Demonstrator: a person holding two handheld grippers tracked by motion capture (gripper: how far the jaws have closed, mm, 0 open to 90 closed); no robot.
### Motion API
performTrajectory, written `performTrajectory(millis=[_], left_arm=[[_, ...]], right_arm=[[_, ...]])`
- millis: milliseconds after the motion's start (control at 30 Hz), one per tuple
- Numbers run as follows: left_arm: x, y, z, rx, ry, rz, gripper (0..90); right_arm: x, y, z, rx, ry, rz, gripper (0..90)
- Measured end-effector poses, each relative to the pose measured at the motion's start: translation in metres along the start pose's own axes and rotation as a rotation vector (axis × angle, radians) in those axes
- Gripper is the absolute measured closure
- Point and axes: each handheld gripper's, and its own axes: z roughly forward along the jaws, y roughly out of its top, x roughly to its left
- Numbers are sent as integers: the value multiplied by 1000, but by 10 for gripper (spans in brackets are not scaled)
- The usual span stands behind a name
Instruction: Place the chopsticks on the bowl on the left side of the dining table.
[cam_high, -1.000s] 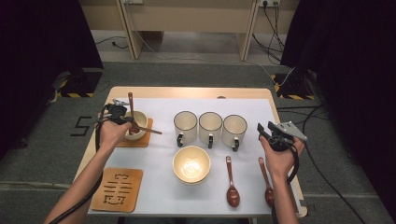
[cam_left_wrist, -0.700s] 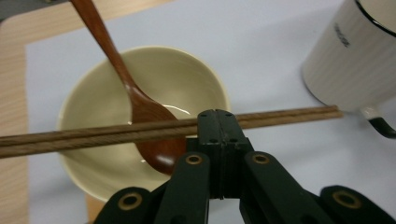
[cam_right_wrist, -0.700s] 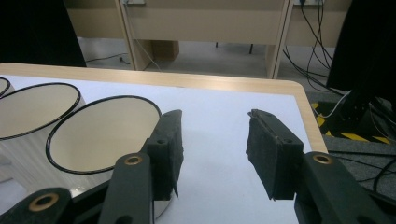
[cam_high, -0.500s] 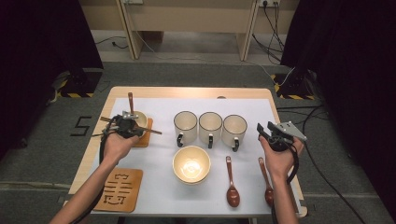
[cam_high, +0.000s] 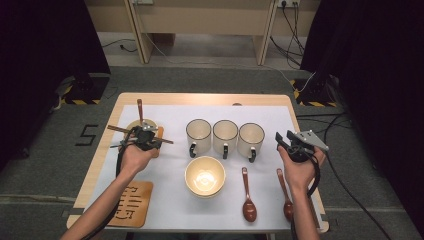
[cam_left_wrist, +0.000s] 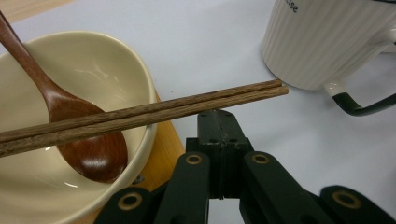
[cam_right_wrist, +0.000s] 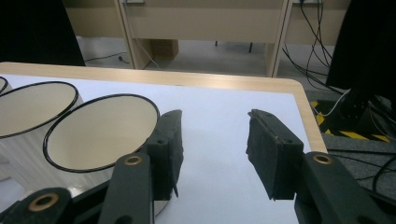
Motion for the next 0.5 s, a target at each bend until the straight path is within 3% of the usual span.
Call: performTrajectory(millis=[333,500], left_arm=[[-4,12,7,-9,-3,1,893],[-2,11,-3,-35,-21,0,893]], right_arm=[[0,0,0,-2,-1,1,552],[-2,1,-1,-7,-3,-2,552]])
